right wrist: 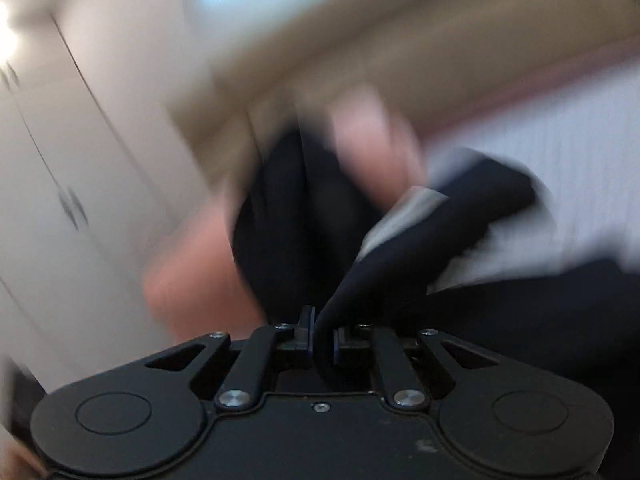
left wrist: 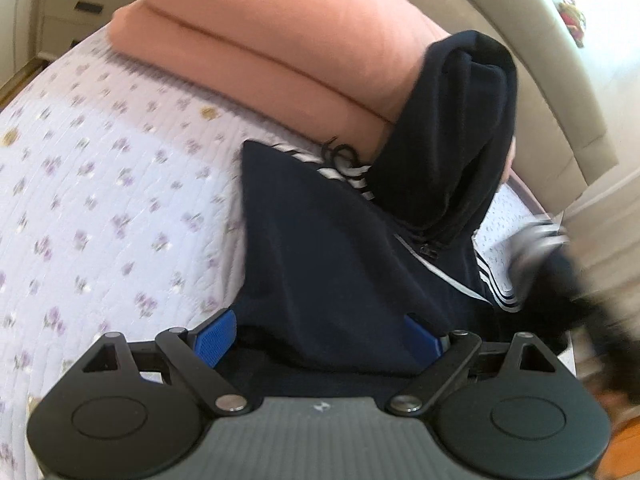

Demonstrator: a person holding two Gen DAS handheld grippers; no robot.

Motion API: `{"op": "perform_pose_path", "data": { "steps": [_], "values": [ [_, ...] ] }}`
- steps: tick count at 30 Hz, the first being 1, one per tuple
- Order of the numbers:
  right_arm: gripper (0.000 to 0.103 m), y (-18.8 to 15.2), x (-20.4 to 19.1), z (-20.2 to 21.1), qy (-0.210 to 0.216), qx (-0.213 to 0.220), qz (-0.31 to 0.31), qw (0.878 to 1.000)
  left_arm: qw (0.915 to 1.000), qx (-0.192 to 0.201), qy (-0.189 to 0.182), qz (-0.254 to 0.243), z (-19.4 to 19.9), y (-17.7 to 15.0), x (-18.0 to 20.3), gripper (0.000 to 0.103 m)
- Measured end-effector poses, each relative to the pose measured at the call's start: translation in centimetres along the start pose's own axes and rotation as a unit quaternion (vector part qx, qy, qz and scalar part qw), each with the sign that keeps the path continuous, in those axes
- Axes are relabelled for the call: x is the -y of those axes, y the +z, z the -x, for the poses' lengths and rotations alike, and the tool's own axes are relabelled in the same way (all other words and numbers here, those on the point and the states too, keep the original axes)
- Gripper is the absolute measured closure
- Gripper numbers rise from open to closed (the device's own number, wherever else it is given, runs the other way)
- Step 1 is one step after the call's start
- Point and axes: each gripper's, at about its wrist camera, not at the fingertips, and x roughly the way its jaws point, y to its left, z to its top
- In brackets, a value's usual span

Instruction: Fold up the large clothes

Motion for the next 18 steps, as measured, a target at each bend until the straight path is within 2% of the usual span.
{"op": "perform_pose_path", "data": {
  "steps": [2, 3, 4, 5, 6, 7, 8, 10, 12, 13, 14, 16, 17, 18],
  "values": [
    [0.087, -4.0, 0.8, -4.1, -0.021, -0.072, -0.005, 0.997, 1.0, 0.0, 0.002, 0.009, 0.2, -0.4, -0.8, 0.012],
    [0.086, -5.5, 1.3, -5.4, -0.026, -0.09, -0.012, 0.996, 0.9999, 0.003, 0.003, 0.011, 0.3, -0.7, -1.3, 0.012],
    [0.085, -6.0, 1.8, -5.7, -0.022, -0.085, -0.022, 0.996, 0.9999, 0.006, 0.003, 0.013, 0.4, -1.0, -1.6, 0.012],
    [0.058, -6.1, 2.4, -5.3, -0.005, -0.064, -0.042, 0.997, 0.9999, 0.008, 0.003, 0.014, 0.4, -1.3, -1.8, 0.012],
    [0.038, -5.7, 2.8, -4.9, 0.013, -0.053, -0.058, 0.997, 0.9999, 0.006, 0.003, 0.015, 0.3, -1.6, -2.0, 0.012],
    [0.009, -5.2, 3.0, -4.4, 0.023, -0.042, -0.067, 0.997, 0.9999, 0.004, 0.001, 0.017, 0.2, -1.7, -2.1, 0.012],
    [0.003, -4.7, 3.0, -4.1, 0.029, -0.025, -0.071, 0.997, 0.9998, 0.001, -0.003, 0.018, 0.1, -1.9, -2.2, 0.012],
    [0.003, -2.9, 4.3, -3.8, 0.014, 0.0, -0.086, 0.996, 0.9998, -0.001, -0.008, 0.019, 0.0, -2.1, -2.4, 0.012],
    [0.004, -1.9, 6.0, -4.8, 0.021, -0.004, -0.128, 0.992, 0.9997, 0.003, -0.012, 0.022, -0.1, -2.0, -2.3, 0.012],
    [0.023, -1.5, 6.8, -5.5, 0.028, -0.011, -0.151, 0.988, 0.9996, 0.005, -0.014, 0.024, 0.0, -1.9, -2.3, 0.012],
    [0.089, -0.5, 7.0, -5.5, 0.031, -0.008, -0.156, 0.987, 0.9995, 0.008, -0.016, 0.026, 0.1, -1.8, -2.3, 0.012],
    [0.092, 0.9, 5.2, -4.4, 0.014, 0.034, -0.121, 0.992, 0.9994, 0.017, -0.02, 0.024, 0.6, -1.7, -2.2, 0.012],
    [0.093, 1.9, 3.2, -2.8, 0.04, 0.083, -0.091, 0.992, 0.9994, 0.022, -0.02, 0.02, 0.9, -1.7, -2.0, 0.012],
    [0.093, 2.7, 1.4, -1.6, 0.067, 0.112, -0.064, 0.989, 0.9993, 0.03, -0.02, 0.015, 1.2, -1.6, -1.9, 0.012]
  ]
}}
